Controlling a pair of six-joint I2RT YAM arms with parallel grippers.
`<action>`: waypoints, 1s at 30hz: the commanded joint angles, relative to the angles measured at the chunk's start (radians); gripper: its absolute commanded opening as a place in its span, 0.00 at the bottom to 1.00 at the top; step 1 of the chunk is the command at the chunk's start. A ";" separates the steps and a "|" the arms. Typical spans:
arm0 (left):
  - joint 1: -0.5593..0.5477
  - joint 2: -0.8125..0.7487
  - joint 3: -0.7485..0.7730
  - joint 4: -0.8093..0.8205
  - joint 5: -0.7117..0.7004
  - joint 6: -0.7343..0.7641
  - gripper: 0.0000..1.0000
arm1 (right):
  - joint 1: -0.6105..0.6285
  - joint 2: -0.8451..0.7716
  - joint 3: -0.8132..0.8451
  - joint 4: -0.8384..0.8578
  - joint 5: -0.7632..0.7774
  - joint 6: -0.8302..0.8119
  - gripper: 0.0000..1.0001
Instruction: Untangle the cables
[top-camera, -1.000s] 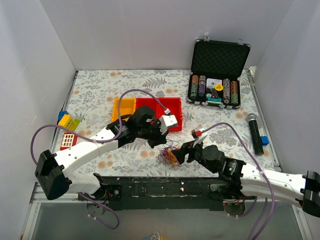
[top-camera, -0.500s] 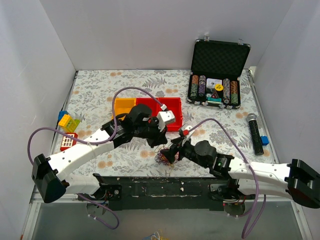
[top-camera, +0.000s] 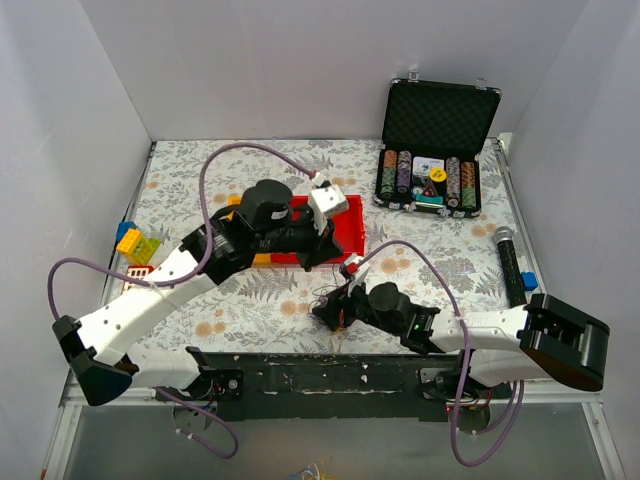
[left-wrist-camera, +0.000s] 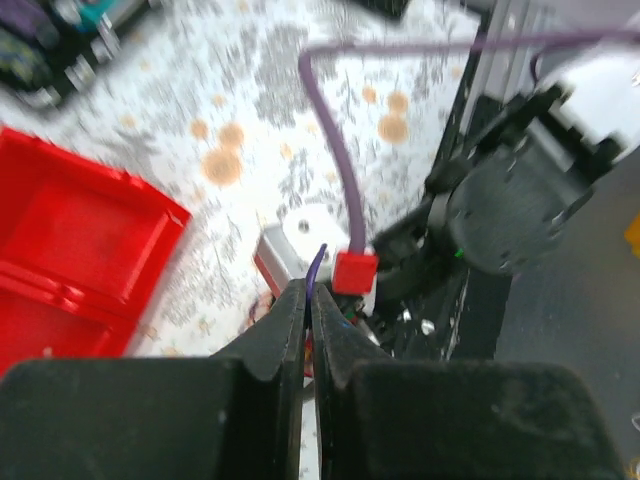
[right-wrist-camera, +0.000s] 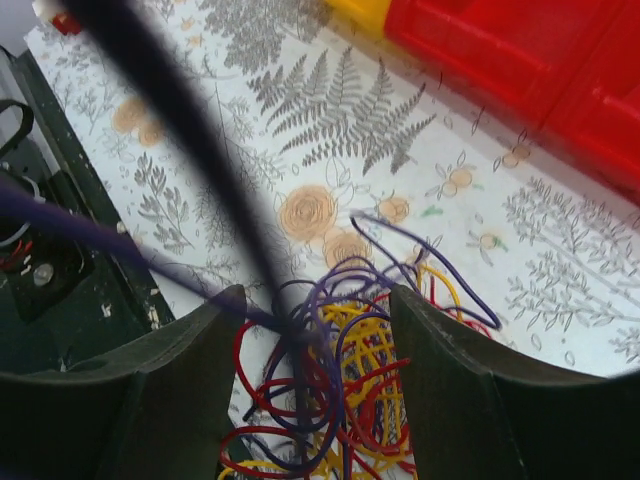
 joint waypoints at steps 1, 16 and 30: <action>-0.007 -0.047 0.148 0.072 -0.090 -0.022 0.00 | 0.003 0.020 -0.074 0.084 -0.041 0.075 0.67; -0.006 0.011 0.476 0.469 -0.515 0.092 0.00 | 0.005 0.032 -0.202 0.065 -0.009 0.150 0.71; -0.007 0.100 0.743 0.784 -0.624 0.262 0.00 | 0.003 0.049 -0.208 0.018 0.011 0.161 0.72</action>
